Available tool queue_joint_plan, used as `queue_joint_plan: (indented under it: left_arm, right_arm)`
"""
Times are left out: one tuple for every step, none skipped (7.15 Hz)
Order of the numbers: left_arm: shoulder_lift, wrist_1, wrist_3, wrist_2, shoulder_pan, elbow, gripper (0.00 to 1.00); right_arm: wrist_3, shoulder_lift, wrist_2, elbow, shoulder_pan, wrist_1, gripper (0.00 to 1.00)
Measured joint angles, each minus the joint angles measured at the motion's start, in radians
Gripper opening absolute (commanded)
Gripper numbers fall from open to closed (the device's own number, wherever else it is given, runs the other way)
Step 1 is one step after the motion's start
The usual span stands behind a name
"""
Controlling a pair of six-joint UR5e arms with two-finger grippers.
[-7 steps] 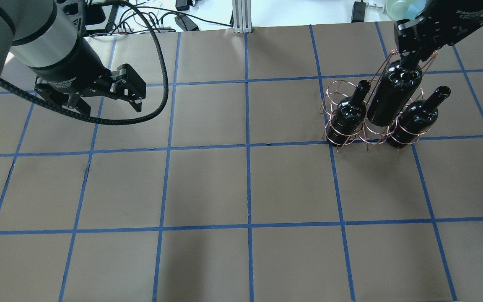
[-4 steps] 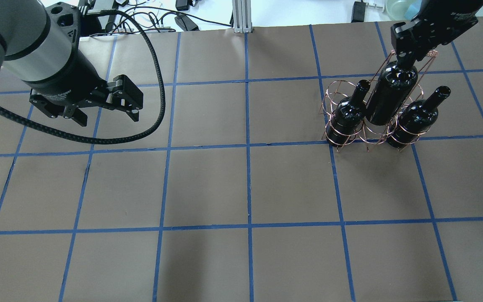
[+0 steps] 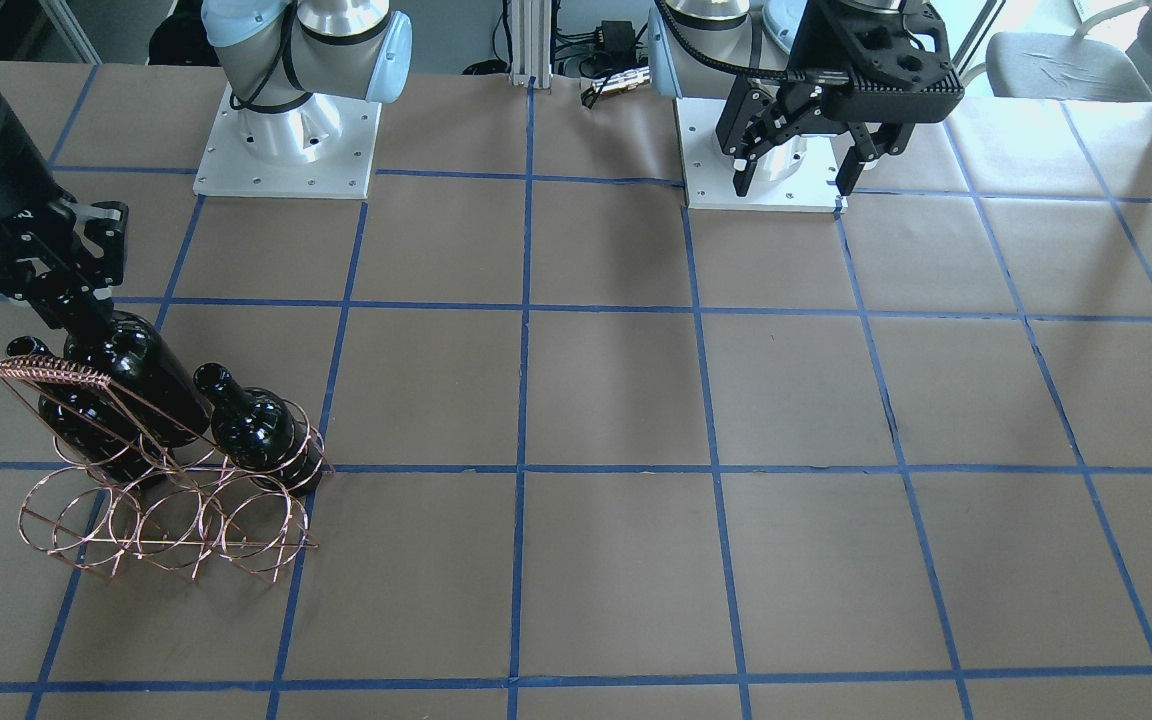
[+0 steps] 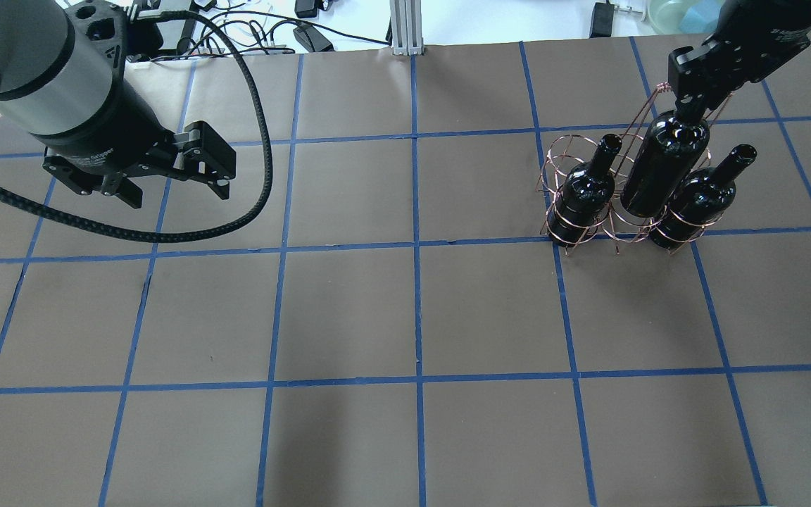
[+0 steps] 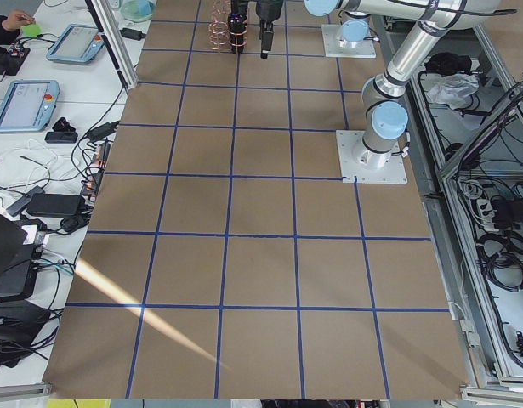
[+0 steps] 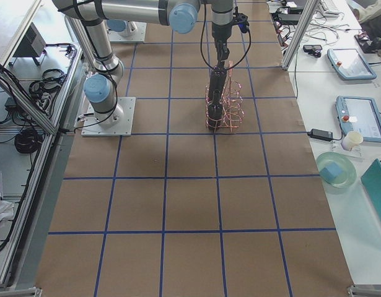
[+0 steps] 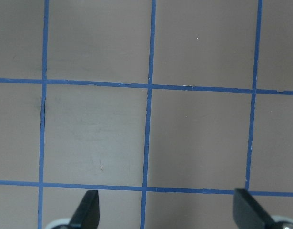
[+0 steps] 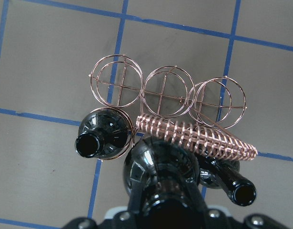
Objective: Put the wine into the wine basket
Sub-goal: 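Push the bottle down into the wire slot with the right gripper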
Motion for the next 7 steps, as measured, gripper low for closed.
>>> queue_joint_plan:
  left_arm:
    - [0.0, 0.004, 0.0, 0.0, 0.0, 0.0, 1.0]
    - [0.0, 0.006, 0.0, 0.0, -0.001, 0.0, 1.0]
    - [0.0, 0.006, 0.0, 0.0, -0.001, 0.0, 1.0]
    - [0.0, 0.006, 0.0, 0.001, -0.001, 0.0, 1.0]
    - [0.0, 0.006, 0.0, 0.0, -0.001, 0.0, 1.0]
    - [0.0, 0.006, 0.0, 0.001, -0.001, 0.0, 1.0]
    - [0.0, 0.006, 0.0, 0.001, -0.001, 0.0, 1.0]
  right_arm:
    - [-0.005, 0.0, 0.003, 0.01, -0.003, -0.002, 0.02]
    - [-0.009, -0.001, 0.004, 0.019, -0.003, -0.005, 0.02]
    - [-0.011, -0.001, 0.004, 0.026, -0.004, -0.009, 0.02]
    - [-0.017, -0.001, 0.005, 0.035, -0.004, -0.016, 0.02]
    - [-0.03, 0.0, 0.005, 0.045, -0.004, -0.031, 0.02]
    - [-0.042, 0.005, 0.005, 0.058, -0.004, -0.058, 0.02]
    - [-0.051, 0.016, 0.005, 0.07, -0.004, -0.087, 0.02]
